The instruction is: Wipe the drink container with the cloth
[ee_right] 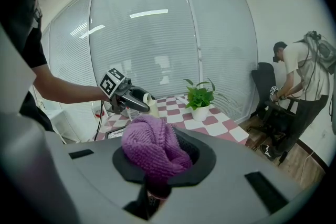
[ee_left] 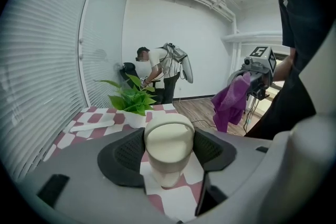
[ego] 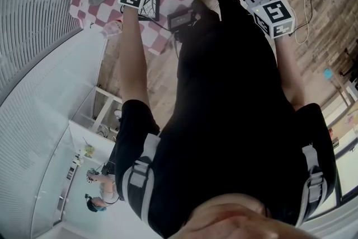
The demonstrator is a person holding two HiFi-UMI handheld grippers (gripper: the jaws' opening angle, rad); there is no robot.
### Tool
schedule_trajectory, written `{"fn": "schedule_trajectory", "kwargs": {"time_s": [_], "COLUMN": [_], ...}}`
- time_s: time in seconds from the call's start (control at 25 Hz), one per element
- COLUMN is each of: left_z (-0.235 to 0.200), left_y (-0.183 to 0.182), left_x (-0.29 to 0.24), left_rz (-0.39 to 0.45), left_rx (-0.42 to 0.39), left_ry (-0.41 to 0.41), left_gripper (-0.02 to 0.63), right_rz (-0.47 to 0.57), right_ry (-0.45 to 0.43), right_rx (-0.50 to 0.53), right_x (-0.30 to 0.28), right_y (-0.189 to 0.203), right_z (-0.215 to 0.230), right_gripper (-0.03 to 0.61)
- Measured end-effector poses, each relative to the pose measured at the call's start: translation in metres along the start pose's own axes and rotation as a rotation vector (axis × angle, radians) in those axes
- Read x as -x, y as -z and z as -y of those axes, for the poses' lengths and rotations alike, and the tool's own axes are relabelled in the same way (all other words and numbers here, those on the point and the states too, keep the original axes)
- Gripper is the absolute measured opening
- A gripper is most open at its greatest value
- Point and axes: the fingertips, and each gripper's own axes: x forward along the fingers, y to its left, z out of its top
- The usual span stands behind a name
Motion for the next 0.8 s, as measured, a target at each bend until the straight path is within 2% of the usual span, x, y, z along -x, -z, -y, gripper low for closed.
{"fn": "schedule_trajectory", "kwargs": {"time_s": [0.2, 0.44, 0.6, 0.8], "left_z": [-0.012, -0.043, -0.058, -0.065], "left_y": [-0.004, -0.001, 0.005, 0.013], "left_x": [0.001, 0.007, 0.012, 0.021], "left_rz": [-0.001, -0.009, 0.007, 0.014], "left_rx": [0.106, 0.363, 0.503, 0.66], "left_ry": [-0.051, -0.146, -0.198, -0.186], "left_gripper": [0.302, 0.302, 0.302, 0.302], "right_rz": [0.001, -0.015, -0.013, -0.021], "right_ry": [-0.018, -0.035, -0.055, -0.081], "right_rx": [0.019, 0.038, 0.057, 0.074], "right_x": [-0.001, -0.007, -0.013, -0.022], "right_y": [-0.005, -0.007, -0.014, -0.02], "right_z": [-0.004, -0.008, -0.009, -0.009], "right_gripper": [0.061, 0.06, 0.061, 0.061]}}
